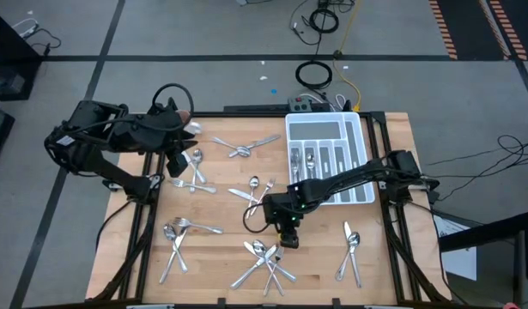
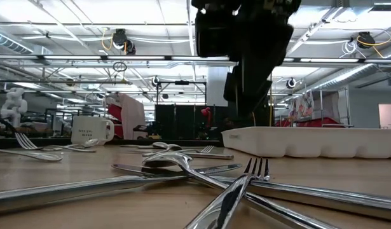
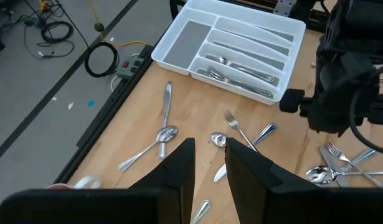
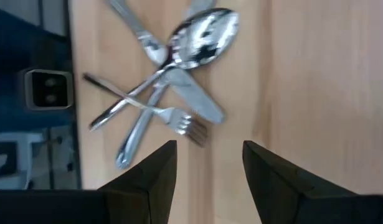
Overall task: Sort silverware
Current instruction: Put the silver fork into the silverware tray
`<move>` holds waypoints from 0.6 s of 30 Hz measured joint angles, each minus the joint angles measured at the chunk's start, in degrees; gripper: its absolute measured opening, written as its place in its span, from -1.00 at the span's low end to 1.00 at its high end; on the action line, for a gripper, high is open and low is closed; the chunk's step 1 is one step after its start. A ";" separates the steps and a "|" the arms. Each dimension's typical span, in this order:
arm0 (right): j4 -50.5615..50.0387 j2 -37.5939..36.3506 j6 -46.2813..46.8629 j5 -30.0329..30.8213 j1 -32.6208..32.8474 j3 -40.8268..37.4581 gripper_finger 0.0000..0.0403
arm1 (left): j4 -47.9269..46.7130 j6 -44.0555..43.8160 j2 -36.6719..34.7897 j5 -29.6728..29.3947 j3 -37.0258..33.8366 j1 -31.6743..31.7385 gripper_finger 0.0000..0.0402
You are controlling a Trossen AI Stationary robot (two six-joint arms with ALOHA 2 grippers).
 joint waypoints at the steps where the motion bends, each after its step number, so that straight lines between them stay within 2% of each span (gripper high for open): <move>1: 0.12 0.36 0.52 0.65 0.06 0.01 -0.14 | 0.00 0.00 0.00 0.03 0.00 0.00 -0.54; 10: 2.26 4.72 4.60 1.36 1.94 0.00 -0.14 | 0.00 0.59 0.00 1.29 0.00 0.00 -0.54; 18: 3.45 4.84 5.88 4.16 3.82 0.00 -0.14 | 0.00 1.66 0.00 1.29 -0.02 0.00 -0.54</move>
